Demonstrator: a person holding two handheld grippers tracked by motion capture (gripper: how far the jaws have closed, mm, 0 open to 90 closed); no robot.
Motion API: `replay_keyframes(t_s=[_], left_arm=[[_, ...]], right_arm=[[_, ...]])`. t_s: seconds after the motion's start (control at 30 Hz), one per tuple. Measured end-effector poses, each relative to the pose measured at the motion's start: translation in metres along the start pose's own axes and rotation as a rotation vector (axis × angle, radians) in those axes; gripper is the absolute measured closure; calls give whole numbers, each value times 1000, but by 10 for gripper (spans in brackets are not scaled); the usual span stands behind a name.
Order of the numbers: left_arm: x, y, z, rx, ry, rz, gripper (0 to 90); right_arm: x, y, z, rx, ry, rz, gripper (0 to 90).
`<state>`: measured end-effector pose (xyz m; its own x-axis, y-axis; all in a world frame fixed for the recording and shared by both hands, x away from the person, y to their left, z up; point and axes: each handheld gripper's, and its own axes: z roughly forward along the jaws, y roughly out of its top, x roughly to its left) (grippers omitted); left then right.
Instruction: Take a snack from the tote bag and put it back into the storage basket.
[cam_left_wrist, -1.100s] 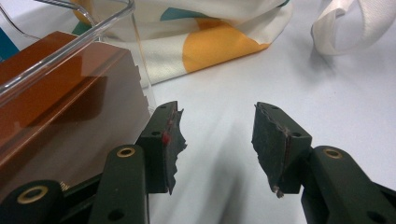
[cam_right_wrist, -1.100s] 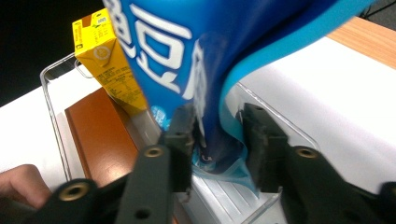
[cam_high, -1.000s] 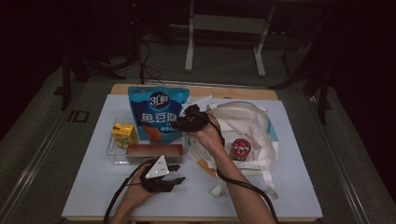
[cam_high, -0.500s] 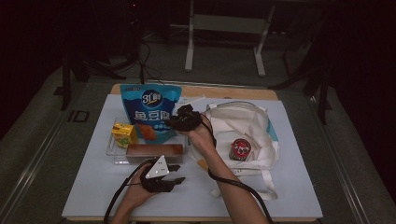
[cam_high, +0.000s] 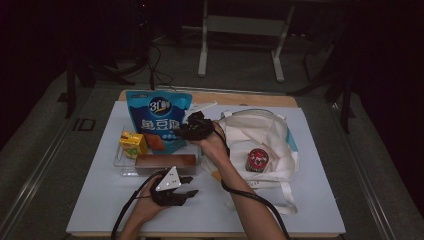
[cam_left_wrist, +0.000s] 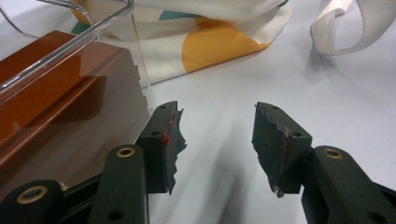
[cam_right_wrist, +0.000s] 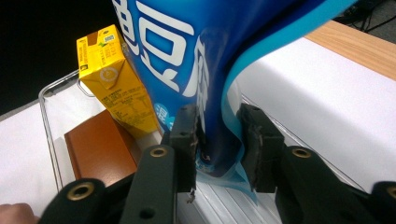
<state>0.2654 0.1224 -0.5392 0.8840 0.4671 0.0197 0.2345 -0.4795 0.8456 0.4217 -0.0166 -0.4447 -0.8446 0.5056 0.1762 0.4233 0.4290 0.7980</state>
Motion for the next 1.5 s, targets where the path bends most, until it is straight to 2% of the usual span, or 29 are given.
replay_keyframes(t_s=[0.47,0.8,1.27,1.5], left_arm=[[0,0,0,1,-2,-1,511],[0,0,0,1,-2,-1,510],[0,0,1,3,0,-1,510],[0,0,1,3,0,-3,510]], right_arm=[[0,4,-15,18,-19,-31,632],[1,9,-38,28,-39,-85,628],[6,12,-71,66,-52,-192,626],[2,8,-85,94,-46,-213,622]])
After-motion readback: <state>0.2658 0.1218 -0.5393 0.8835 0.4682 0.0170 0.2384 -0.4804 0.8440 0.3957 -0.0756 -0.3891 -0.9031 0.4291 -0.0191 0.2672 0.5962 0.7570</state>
